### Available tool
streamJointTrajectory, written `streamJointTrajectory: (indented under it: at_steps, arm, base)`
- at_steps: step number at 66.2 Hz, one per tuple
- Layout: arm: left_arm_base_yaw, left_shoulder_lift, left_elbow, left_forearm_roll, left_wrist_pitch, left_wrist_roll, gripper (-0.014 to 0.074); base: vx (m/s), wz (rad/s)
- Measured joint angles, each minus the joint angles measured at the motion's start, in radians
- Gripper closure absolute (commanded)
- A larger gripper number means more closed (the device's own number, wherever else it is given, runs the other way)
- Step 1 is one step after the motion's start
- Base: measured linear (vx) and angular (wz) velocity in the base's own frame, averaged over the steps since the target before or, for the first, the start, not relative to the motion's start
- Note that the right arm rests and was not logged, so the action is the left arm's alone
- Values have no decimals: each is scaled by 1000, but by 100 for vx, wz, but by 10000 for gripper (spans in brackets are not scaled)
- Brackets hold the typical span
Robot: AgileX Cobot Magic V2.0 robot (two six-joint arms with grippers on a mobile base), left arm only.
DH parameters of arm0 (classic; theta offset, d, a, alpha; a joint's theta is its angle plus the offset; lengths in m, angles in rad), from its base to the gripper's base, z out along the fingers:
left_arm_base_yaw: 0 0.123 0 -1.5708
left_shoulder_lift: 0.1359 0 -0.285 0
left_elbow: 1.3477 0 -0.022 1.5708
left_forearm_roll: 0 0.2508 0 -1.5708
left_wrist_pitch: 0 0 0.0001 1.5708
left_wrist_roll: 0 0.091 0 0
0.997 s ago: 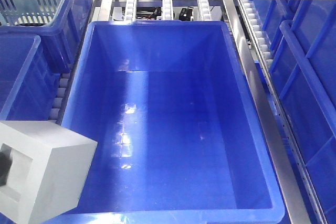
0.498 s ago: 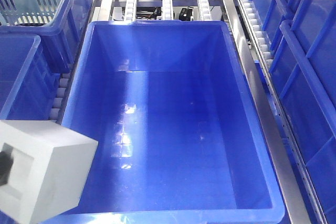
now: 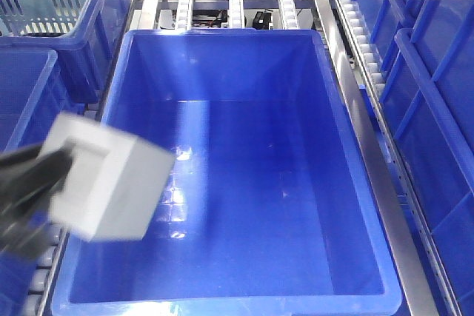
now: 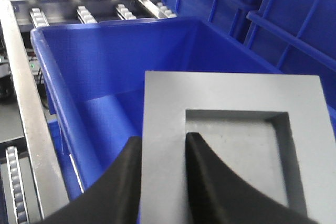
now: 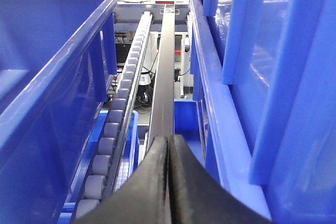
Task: Sort gray base to blue bin
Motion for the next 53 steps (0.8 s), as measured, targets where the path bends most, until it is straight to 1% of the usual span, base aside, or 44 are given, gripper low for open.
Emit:
streamJointTrajectory:
  at_steps: [19, 27, 36, 53]
  arm:
    - [0, 312, -208, 1, 96, 4, 572]
    - [0, 444, -289, 1, 100, 9, 570]
    - [0, 587, -371, 1, 99, 40, 567]
    - [0, 822, -475, 1, 102, 52, 561]
  base:
    - [0, 0]
    - [0, 0]
    - [0, 0]
    - [0, 0]
